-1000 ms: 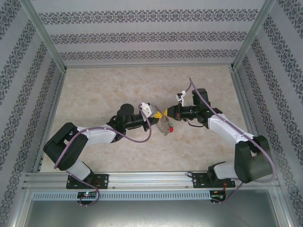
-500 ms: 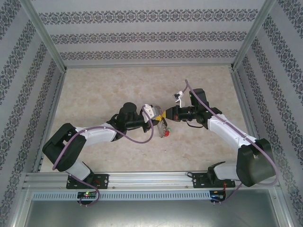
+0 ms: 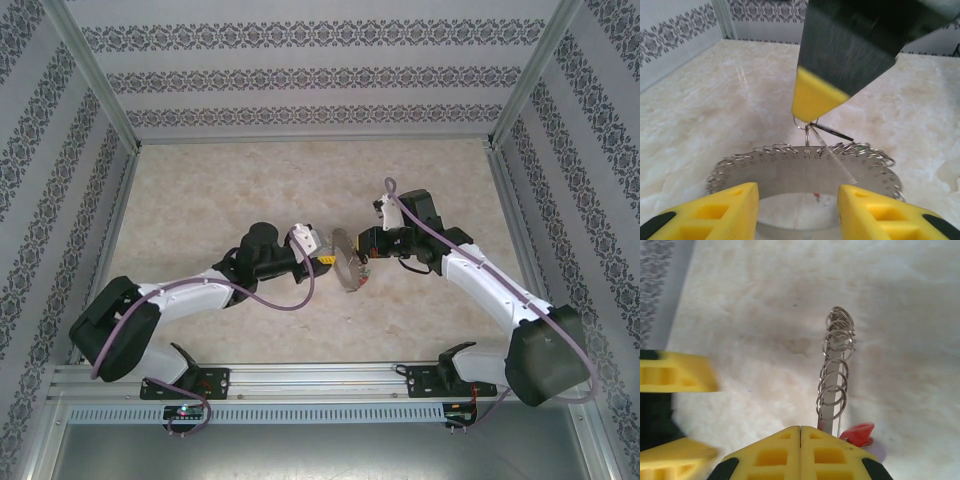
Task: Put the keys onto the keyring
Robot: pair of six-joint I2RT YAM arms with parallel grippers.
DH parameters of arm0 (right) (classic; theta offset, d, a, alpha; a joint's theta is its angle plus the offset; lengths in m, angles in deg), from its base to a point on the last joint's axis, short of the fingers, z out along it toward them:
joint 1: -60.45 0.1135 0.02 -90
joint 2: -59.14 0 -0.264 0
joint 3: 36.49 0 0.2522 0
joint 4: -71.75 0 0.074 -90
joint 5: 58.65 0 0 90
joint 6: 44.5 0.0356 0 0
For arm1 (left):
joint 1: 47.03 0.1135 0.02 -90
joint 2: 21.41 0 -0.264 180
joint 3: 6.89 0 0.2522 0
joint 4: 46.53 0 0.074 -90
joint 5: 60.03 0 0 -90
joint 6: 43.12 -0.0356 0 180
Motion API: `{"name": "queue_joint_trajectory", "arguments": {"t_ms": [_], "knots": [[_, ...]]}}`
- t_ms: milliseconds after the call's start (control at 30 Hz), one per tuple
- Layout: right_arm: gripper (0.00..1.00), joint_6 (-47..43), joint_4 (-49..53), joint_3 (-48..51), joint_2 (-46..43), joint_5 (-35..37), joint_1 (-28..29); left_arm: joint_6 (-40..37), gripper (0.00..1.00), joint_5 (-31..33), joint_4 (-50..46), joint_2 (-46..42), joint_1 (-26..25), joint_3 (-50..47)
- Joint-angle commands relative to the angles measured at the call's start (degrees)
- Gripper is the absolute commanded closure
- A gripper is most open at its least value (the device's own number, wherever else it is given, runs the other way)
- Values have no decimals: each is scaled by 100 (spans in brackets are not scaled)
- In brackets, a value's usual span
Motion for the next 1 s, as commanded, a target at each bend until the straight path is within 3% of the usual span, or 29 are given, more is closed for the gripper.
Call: {"name": "queue_joint_trajectory", "arguments": {"t_ms": [0,500,733,767,867,967], "knots": [[100,-87,187,87,112,515,-159,76,54,83,-248,-279,39,-105],[100,163,93,337,403,276,-236,326,52,903,-93,-625,179,-97],[100,503,331,844,765,656,-212,563,51,1124,-142,-828,188,-255],[97,507,338,889,793,782,-191,619,50,1210,-216,-875,187,-270],[74,478,668,766,764,1568,-197,632,47,1492,-262,-975,188,-371],[63,487,887,620,395,2478,-283,600,33,1895,-270,-1108,236,-490]]}}
